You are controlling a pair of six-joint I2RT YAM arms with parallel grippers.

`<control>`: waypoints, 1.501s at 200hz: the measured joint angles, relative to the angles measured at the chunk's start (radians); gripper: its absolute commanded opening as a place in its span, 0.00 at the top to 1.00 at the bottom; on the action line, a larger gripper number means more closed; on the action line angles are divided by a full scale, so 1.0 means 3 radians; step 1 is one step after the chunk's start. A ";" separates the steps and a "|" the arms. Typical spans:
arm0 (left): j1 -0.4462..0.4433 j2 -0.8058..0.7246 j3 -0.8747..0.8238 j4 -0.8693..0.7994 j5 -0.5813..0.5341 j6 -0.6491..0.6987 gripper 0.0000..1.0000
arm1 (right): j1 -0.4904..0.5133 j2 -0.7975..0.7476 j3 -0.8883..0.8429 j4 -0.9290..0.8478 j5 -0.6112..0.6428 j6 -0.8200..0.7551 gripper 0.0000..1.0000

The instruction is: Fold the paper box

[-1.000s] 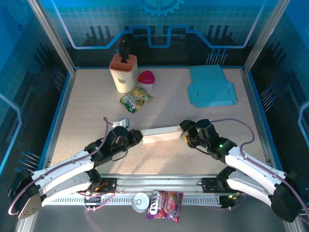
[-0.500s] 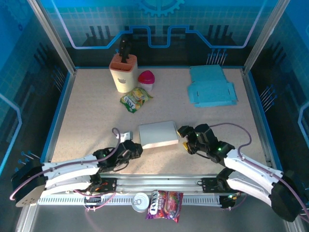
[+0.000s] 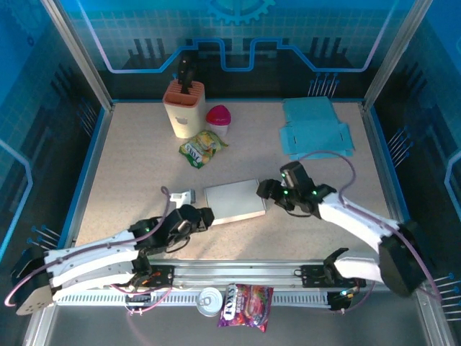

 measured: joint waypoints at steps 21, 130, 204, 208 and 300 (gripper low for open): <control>0.0000 -0.0145 0.0308 -0.0296 -0.0064 0.0179 0.59 | 0.0038 0.0436 0.0357 -0.0112 -0.0023 -0.0445 0.31; 0.0000 -0.0573 0.0575 -0.1202 -0.0207 0.0511 0.61 | 0.0521 0.1063 0.0814 -0.0533 0.0357 -0.0900 0.32; 0.0000 -0.0633 0.0345 -0.0694 0.0159 0.0930 0.60 | 0.0107 0.0521 0.0449 -0.0387 0.0328 -0.0984 0.25; 0.0000 -0.0651 0.0313 -0.0650 0.0198 0.0960 0.60 | 0.0084 0.0584 0.0448 -0.0383 0.0298 -0.0997 0.26; 0.0000 -0.1484 0.0310 -0.1156 0.0045 0.1068 0.61 | 0.0313 0.1380 0.0711 0.0008 -0.0188 -0.0902 0.43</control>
